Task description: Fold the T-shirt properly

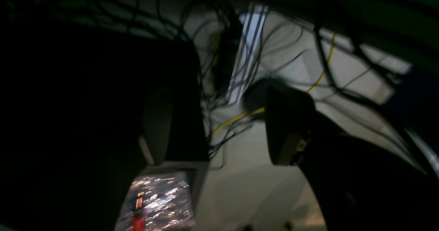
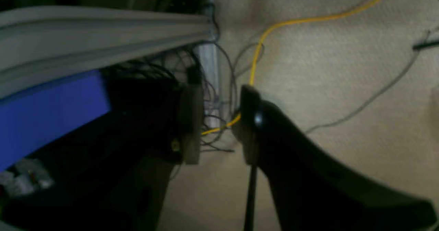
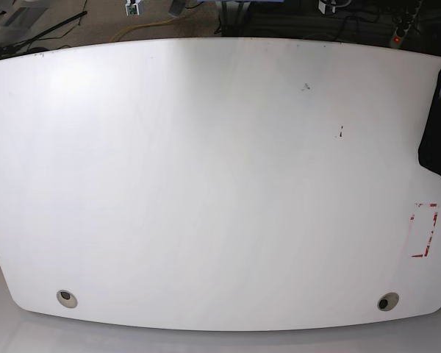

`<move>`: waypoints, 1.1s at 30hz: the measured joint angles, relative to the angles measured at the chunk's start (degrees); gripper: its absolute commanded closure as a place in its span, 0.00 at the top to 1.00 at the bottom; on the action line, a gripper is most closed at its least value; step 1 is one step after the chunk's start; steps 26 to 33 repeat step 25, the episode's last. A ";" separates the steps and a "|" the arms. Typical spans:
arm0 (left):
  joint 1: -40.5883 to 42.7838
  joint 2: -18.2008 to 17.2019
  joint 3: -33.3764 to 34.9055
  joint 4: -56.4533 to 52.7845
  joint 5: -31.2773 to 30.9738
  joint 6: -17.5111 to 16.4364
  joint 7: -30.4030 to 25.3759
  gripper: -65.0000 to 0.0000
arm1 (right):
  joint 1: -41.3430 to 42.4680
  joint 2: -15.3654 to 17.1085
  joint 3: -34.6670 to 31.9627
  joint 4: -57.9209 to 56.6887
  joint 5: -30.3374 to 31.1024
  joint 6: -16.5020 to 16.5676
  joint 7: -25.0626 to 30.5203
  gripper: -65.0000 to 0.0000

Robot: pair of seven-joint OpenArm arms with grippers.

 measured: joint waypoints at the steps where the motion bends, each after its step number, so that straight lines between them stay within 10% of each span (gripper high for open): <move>1: -2.05 -0.26 1.49 -2.89 -0.48 0.28 -0.50 0.59 | 2.03 0.13 0.02 -2.49 -0.57 -0.44 -0.02 0.30; 8: -8.17 0.09 4.37 -7.23 -0.31 9.38 -0.07 0.59 | 13.20 0.15 -0.02 -16.68 -3.78 -1.66 -0.35 0.30; 33: -11.32 0.26 4.42 -7.43 -0.35 10.75 5.07 0.59 | 16.98 0.09 0.04 -18.75 -10.01 -1.77 -2.36 0.30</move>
